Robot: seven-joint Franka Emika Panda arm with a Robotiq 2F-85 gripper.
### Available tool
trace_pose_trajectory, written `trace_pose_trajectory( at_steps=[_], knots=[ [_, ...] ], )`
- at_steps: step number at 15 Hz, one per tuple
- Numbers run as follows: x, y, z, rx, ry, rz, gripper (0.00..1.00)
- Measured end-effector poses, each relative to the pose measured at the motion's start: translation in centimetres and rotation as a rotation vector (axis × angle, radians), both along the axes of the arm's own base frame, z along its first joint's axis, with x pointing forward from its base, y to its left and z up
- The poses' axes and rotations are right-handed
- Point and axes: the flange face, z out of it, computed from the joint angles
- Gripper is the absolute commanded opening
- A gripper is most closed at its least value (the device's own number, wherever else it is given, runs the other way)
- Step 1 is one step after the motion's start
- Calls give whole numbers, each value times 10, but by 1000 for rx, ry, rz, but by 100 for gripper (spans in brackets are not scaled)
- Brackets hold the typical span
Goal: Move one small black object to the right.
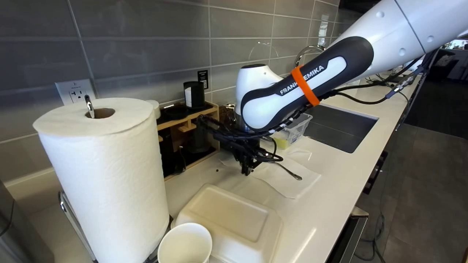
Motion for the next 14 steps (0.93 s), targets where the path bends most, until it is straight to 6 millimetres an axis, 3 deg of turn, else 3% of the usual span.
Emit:
trace_pose_trajectory(
  at_steps=[3,8,13,14],
  knots=[
    [0,0,0,0,0,0,14],
    [0,0,0,0,0,0,6],
    [0,0,0,0,-1,0,6],
    [0,0,1,0,-1,0,2]
  ],
)
